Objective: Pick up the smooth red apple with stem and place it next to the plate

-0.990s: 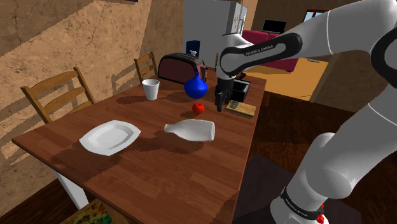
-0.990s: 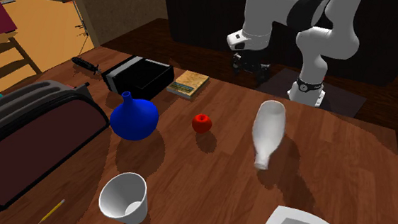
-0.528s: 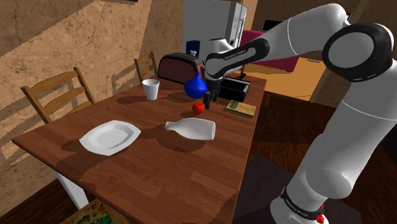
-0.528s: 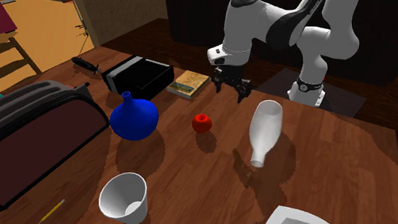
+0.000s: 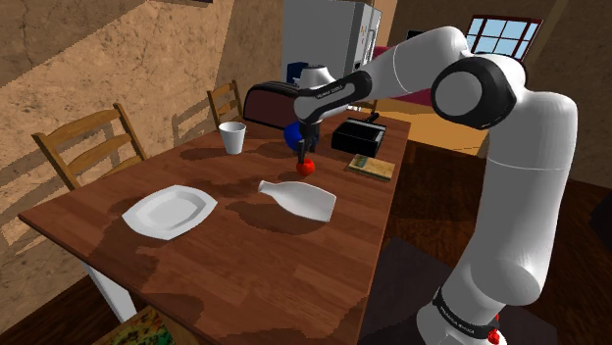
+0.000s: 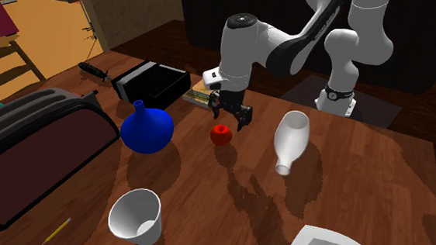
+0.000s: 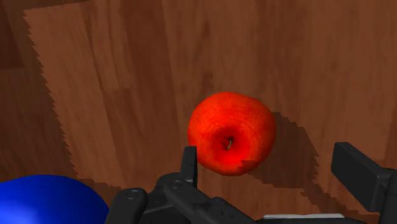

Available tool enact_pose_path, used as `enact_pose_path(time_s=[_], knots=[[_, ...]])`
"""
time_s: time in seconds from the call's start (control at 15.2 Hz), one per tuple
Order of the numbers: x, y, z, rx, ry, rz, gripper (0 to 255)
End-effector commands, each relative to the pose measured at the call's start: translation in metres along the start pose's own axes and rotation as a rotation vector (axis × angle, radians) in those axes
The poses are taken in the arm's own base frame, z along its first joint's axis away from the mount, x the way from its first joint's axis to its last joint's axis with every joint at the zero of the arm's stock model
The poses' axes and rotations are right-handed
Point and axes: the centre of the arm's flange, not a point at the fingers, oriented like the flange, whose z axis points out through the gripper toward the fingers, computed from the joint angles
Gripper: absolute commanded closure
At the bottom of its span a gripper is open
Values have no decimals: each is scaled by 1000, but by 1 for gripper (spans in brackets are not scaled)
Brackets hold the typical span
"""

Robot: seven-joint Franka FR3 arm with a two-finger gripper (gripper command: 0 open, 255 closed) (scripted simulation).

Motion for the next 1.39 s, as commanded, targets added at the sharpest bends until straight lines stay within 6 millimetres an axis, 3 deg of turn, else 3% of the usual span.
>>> enact_pose_path(time_s=[0.0,0.07,0.59,1.06,1.12,1.32], knots=[[22,9,9,-7,15,-10,0],[30,12,12,-10,21,-13,0],[30,13,52,-10,21,-13,0],[31,13,52,-10,21,-13,0],[31,13,52,-10,21,-13,255],[31,13,52,-10,21,-13,255]])
